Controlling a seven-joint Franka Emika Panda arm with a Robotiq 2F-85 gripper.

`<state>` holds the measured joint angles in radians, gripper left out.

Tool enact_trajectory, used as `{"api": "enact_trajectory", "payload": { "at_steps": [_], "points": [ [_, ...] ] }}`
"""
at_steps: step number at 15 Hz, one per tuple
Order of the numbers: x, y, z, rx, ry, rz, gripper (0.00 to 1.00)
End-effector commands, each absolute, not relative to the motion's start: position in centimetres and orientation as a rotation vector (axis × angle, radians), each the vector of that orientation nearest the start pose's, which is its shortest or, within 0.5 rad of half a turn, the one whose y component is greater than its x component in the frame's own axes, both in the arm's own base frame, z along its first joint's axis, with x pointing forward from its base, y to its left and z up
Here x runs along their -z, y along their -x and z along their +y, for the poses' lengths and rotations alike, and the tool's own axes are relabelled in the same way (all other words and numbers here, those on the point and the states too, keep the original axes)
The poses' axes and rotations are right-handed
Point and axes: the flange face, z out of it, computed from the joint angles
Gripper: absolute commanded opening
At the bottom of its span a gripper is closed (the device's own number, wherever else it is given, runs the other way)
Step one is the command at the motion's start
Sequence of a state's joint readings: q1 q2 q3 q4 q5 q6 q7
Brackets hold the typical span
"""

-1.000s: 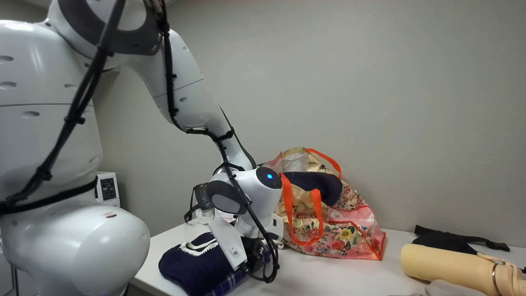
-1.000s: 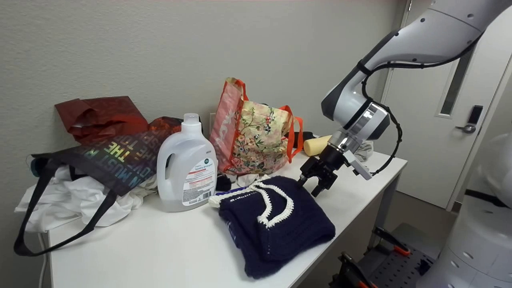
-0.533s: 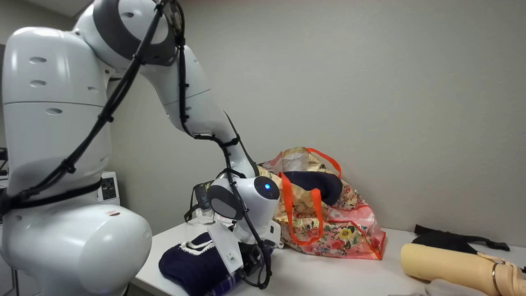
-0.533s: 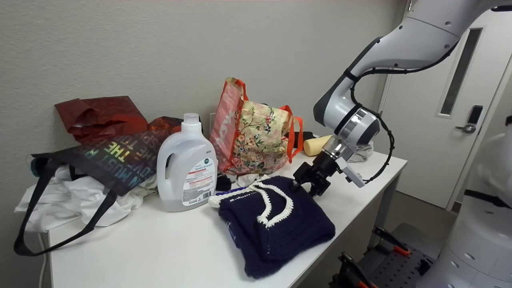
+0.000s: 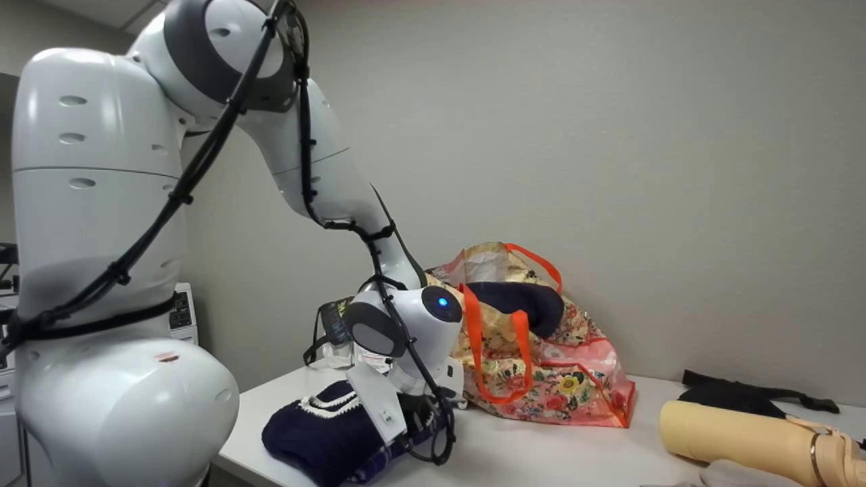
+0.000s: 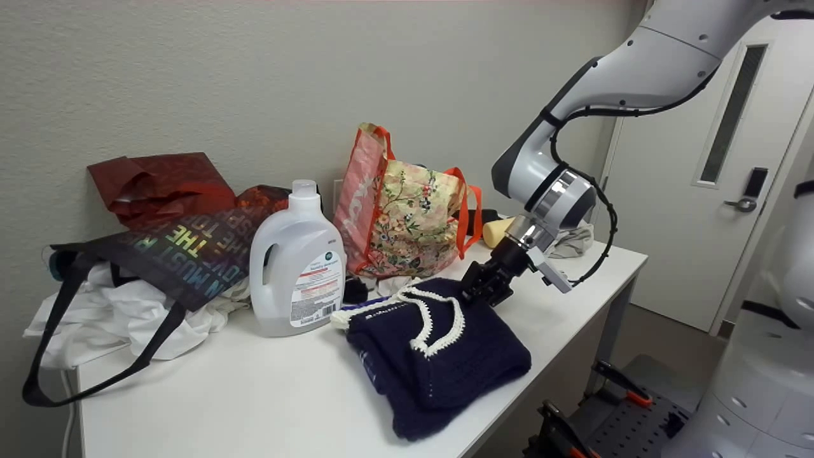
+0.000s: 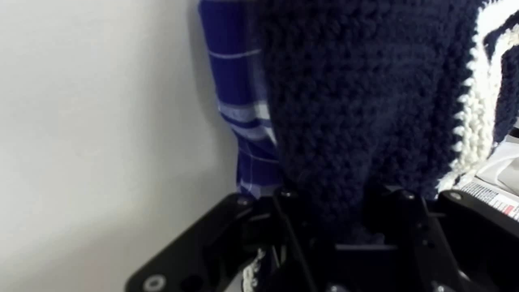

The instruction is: Put the clothes in the bag

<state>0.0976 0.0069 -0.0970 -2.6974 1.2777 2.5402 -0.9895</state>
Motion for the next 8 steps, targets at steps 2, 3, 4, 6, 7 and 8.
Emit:
{"api": "enact_trajectory", "payload": {
  "at_steps": [2,3,4,6,7,8],
  "points": [
    [-25.5,-41.2,-0.6,0.26,2.561,0.137,0.1],
    [-26.8,-41.8,0.0,0.261,2.574,0.098,0.09],
    [-28.1,-42.2,0.7,0.26,2.586,0.049,0.07],
    [-31.3,-42.7,2.7,0.262,2.601,-0.061,0.09],
    [-32.9,-43.0,3.5,0.268,2.598,-0.108,0.09],
    [-34.9,-43.1,4.4,0.281,2.587,-0.164,0.09]
  ]
}}
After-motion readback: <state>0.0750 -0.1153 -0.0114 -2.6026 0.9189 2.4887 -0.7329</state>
